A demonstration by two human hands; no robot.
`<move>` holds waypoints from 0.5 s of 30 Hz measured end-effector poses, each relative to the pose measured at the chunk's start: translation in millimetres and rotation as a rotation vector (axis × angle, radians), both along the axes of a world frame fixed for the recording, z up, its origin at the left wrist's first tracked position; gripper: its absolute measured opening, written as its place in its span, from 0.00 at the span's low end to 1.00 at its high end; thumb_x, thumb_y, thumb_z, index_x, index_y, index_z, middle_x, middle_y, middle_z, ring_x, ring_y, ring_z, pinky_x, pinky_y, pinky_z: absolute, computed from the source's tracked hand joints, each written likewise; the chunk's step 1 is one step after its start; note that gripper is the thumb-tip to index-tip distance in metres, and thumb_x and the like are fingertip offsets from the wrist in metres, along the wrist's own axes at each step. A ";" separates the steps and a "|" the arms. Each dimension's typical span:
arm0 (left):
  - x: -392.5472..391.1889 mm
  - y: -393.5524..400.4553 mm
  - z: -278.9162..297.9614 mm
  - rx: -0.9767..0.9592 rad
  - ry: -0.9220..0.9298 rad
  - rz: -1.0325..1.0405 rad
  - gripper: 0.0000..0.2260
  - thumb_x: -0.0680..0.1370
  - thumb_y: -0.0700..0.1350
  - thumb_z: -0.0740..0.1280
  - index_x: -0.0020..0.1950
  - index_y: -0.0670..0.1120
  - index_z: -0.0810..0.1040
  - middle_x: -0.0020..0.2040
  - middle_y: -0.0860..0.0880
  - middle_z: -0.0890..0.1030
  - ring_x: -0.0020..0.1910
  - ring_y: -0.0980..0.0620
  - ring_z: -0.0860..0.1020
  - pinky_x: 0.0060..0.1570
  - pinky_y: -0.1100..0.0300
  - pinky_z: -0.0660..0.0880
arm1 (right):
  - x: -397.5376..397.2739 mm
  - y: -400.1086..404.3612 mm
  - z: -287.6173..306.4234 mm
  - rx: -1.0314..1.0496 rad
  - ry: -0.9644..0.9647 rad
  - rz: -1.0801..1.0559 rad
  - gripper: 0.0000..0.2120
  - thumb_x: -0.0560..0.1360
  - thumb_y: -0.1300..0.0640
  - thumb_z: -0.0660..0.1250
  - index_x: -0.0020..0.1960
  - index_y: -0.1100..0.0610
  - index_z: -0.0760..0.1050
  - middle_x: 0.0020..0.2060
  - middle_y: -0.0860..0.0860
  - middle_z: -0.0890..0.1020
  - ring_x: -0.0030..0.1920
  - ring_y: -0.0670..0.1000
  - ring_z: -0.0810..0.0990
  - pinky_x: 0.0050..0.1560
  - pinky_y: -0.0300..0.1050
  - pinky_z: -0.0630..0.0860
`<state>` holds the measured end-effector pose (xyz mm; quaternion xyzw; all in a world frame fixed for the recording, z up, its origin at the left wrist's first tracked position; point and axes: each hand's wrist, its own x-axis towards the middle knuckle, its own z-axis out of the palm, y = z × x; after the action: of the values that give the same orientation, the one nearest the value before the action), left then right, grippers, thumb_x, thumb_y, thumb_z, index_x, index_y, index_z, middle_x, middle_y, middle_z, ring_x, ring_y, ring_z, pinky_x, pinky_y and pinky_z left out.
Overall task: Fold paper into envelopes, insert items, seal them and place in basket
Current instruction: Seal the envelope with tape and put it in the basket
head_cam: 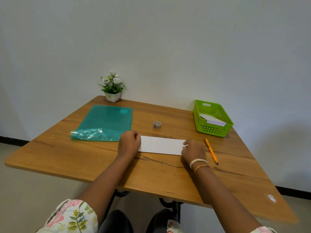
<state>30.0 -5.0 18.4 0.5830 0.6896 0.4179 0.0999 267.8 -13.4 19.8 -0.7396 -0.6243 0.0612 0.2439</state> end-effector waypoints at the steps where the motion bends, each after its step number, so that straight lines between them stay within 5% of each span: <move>1: 3.7 5.6 3.0 0.028 -0.012 -0.020 0.07 0.79 0.44 0.66 0.49 0.42 0.82 0.44 0.47 0.82 0.42 0.54 0.75 0.41 0.61 0.72 | -10.1 6.9 2.7 0.002 0.013 0.026 0.12 0.75 0.59 0.61 0.55 0.54 0.80 0.56 0.55 0.81 0.56 0.57 0.78 0.52 0.45 0.75; 6: 16.9 38.3 6.2 0.011 -0.009 -0.146 0.10 0.79 0.44 0.65 0.57 0.44 0.81 0.53 0.48 0.82 0.51 0.51 0.78 0.51 0.57 0.75 | -62.8 42.8 14.0 -0.002 0.044 0.156 0.10 0.75 0.60 0.61 0.50 0.57 0.81 0.49 0.57 0.83 0.51 0.59 0.79 0.49 0.46 0.76; 15: 13.1 67.7 -30.7 -0.015 0.025 -0.191 0.11 0.78 0.45 0.66 0.59 0.44 0.80 0.54 0.47 0.81 0.53 0.50 0.77 0.53 0.56 0.75 | -94.4 107.6 -0.3 0.023 -0.014 0.207 0.17 0.76 0.53 0.65 0.64 0.52 0.72 0.58 0.56 0.79 0.59 0.59 0.76 0.54 0.49 0.74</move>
<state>43.0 62.7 -12.2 0.6506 0.6351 0.3939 0.1350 173.4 94.2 19.6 -0.6688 -0.6997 0.0737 0.2402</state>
